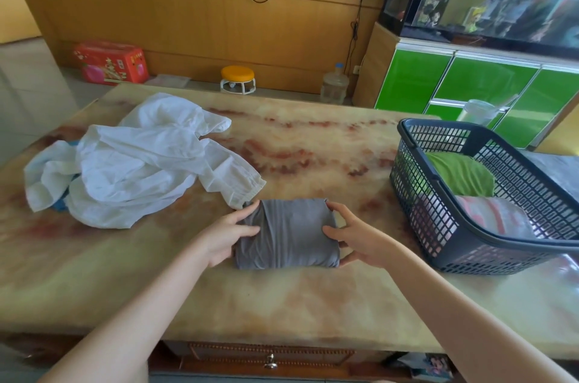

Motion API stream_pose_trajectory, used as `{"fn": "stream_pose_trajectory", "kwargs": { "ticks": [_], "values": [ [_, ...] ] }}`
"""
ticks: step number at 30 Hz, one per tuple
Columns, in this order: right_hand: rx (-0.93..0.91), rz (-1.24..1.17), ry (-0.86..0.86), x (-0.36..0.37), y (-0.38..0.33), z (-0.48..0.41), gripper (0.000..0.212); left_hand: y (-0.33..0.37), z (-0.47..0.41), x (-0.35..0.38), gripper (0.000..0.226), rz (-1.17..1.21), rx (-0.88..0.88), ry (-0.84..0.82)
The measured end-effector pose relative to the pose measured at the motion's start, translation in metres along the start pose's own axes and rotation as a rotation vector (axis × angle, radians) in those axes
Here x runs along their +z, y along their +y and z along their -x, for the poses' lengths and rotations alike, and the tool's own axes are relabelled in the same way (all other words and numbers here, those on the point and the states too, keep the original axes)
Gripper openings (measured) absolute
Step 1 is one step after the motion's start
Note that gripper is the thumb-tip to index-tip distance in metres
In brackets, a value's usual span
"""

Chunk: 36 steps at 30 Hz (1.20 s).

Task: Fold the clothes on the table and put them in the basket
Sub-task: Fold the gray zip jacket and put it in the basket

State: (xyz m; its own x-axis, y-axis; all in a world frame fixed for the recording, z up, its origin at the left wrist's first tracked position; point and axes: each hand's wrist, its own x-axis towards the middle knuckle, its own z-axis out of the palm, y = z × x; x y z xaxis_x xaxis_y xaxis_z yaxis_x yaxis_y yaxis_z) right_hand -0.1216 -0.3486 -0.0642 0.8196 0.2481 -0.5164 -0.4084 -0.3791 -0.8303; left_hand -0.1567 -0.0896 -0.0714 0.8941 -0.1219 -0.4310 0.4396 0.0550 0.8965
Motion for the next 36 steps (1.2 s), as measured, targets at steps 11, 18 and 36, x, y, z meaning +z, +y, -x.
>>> {"fn": "stream_pose_trajectory", "kwargs": {
  "ticks": [11, 18, 36],
  "values": [
    [-0.015, -0.017, 0.004, -0.003, -0.014, 0.004, 0.061, -0.005, -0.002, 0.009, 0.08, -0.309, 0.108, 0.16],
    [-0.139, 0.129, 0.1, -0.031, -0.094, 0.033, 0.063, 0.049, 0.015, 0.032, 0.077, -0.231, 0.257, 0.228],
    [-0.245, 0.151, 0.376, -0.245, -0.139, 0.106, 0.067, 0.181, -0.051, 0.226, 0.086, -0.248, 0.546, 0.085]
  ]
}}
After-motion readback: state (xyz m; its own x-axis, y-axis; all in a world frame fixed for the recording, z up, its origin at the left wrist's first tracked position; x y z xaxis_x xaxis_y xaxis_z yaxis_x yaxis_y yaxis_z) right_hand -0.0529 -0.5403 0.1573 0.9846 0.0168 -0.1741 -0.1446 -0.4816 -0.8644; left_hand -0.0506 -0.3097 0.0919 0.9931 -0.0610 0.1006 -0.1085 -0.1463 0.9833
